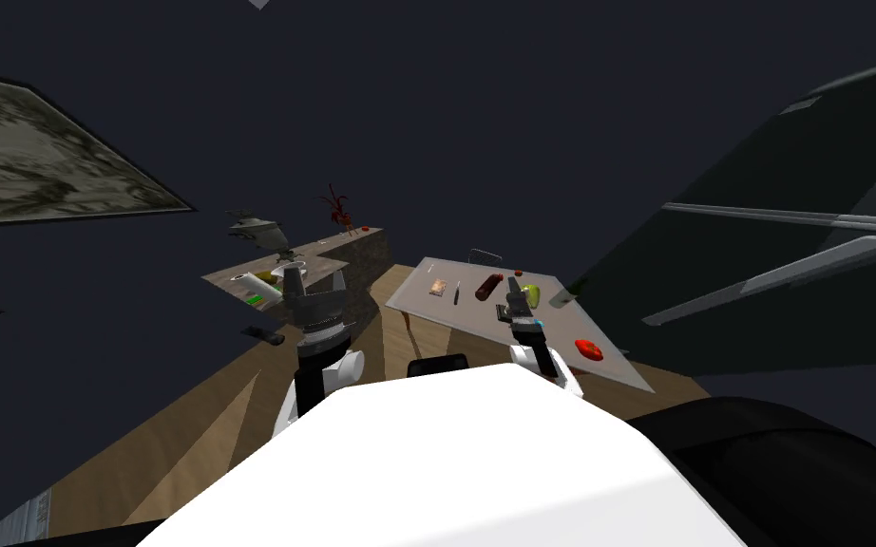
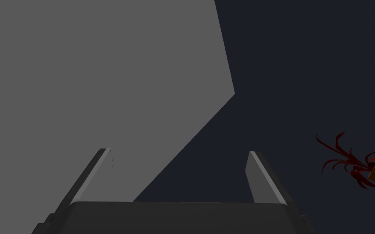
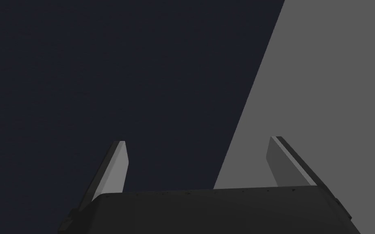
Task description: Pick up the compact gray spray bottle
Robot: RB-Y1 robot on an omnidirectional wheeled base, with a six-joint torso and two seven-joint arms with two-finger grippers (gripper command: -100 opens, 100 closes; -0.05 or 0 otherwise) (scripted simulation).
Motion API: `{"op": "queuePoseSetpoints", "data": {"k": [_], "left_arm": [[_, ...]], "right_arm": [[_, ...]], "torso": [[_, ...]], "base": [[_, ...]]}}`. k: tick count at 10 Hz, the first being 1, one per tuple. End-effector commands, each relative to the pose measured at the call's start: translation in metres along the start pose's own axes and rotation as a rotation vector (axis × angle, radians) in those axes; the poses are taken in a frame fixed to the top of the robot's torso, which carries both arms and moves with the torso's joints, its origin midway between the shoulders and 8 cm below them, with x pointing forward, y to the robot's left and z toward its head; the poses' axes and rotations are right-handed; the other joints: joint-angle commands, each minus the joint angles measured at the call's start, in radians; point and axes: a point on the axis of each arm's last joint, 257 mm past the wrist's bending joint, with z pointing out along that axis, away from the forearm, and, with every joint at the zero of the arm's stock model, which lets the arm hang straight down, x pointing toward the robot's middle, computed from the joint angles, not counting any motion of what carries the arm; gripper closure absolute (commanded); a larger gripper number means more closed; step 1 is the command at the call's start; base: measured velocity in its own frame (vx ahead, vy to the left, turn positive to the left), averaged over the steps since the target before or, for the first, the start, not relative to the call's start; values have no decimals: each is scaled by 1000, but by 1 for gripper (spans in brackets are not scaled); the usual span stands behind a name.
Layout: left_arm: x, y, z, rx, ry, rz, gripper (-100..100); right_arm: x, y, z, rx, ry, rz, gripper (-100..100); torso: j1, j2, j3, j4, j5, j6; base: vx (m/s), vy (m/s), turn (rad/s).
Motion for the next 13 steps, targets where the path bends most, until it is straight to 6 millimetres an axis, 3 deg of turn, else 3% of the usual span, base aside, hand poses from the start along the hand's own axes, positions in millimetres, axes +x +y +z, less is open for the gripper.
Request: {"op": "queuePoseSetpoints", "data": {"k": [1,2,3,8,11,12,13], "left_arm": [[0,0,0,0,0,0,0],[0,0,0,0,0,0,0],[0,0,0,0,0,0,0],[0,0,0,0,0,0,0],[0,0,0,0,0,0,0],[0,0,0,0,0,0,0],[0,0,0,0,0,0,0]], "right_arm": [[0,-15,-5,33,3,-29,-100],[-6,-38,-10,83,3,-88,-100],[-6,-41,-11,87,4,-88,-100],[-28,-112,-33,247,6,-261,-100],[-36,-142,-46,317,14,-327,-100],[-36,-142,-46,317,14,-327,-100],[-47,-157,-51,355,12,-386,-100]], "torso": [[0,0,0,0,0,0],[0,0,0,0,0,1],[2,0,0,0,0,1],[1,-1,0,0,0,1],[2,0,0,0,1,1],[2,0,0,0,1,1],[-1,0,0,0,0,1]], "base": [[6,39,107],[3,69,199],[10,58,88],[16,63,170],[21,66,126],[15,22,-11],[24,45,202]]}}
